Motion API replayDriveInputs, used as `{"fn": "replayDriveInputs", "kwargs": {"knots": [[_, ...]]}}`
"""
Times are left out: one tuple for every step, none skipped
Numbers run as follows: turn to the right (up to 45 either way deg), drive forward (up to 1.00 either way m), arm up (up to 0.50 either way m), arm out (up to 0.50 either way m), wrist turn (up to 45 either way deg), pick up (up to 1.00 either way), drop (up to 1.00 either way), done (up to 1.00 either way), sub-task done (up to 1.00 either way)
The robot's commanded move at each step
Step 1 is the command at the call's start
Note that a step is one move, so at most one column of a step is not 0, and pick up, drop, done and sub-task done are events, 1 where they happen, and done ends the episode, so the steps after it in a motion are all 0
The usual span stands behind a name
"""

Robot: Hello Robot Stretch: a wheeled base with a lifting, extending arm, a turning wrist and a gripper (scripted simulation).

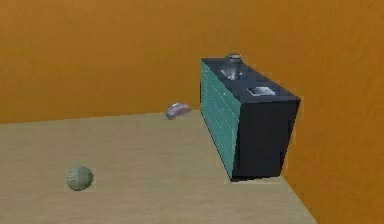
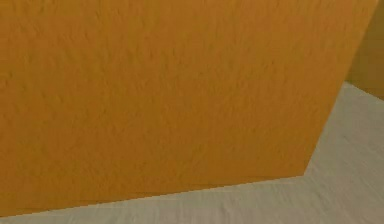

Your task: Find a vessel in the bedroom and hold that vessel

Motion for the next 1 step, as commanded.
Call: {"fn": "replayDriveInputs", "kwargs": {"knots": [[0.0,1.00,0.00,0.00,0.0,0.00,0.00,0.00,0.00]]}}
